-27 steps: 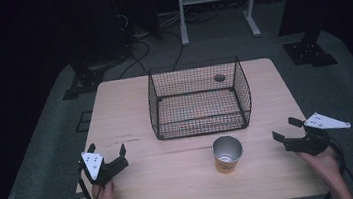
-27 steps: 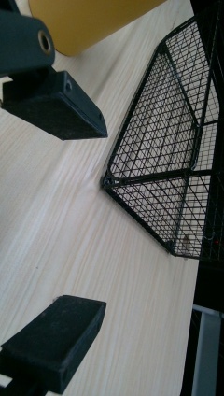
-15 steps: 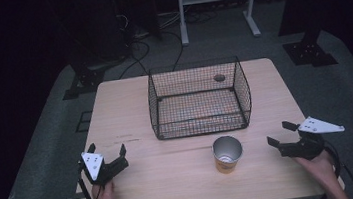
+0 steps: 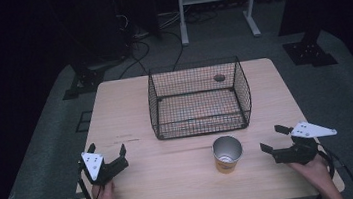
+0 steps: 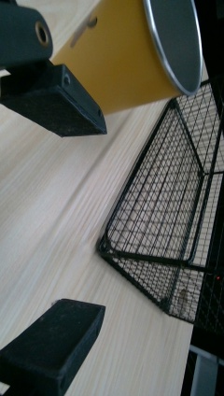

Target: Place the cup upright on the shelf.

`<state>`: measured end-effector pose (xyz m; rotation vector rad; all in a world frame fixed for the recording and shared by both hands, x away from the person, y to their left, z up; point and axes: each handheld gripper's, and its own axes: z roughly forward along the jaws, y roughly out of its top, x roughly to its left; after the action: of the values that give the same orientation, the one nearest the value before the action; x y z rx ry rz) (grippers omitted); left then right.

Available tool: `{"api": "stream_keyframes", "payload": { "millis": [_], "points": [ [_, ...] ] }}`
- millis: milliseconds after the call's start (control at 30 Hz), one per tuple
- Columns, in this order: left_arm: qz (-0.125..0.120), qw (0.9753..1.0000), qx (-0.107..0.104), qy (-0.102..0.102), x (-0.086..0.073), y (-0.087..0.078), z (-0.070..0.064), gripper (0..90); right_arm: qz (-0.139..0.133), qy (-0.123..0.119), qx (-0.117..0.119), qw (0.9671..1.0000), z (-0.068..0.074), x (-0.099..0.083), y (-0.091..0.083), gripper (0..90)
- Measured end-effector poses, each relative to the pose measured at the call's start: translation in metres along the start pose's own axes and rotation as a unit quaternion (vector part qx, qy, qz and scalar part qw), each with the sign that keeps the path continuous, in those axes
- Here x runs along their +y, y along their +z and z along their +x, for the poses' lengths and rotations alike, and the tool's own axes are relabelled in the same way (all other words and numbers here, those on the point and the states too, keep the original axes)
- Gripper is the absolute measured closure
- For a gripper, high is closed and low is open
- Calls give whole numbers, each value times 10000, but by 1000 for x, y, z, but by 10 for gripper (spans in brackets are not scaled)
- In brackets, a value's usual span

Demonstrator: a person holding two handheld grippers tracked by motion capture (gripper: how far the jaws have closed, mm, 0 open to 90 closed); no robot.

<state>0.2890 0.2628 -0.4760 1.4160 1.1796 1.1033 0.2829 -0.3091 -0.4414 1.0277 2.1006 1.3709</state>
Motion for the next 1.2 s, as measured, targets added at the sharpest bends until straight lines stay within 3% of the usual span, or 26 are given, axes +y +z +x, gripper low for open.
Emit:
{"api": "stream_keyframes", "payload": {
  "millis": [867, 1200],
  "points": [
    [-1, 10000, -5, 6, 0, 0, 0, 0, -20, -283, 412, 9987, 36, -3, -2, 90],
    [-9, 10000, -8, 4, 0, 0, 0, 0, 26, -486, 611, 9969, 58, -3, 0, 82]
  ]
}}
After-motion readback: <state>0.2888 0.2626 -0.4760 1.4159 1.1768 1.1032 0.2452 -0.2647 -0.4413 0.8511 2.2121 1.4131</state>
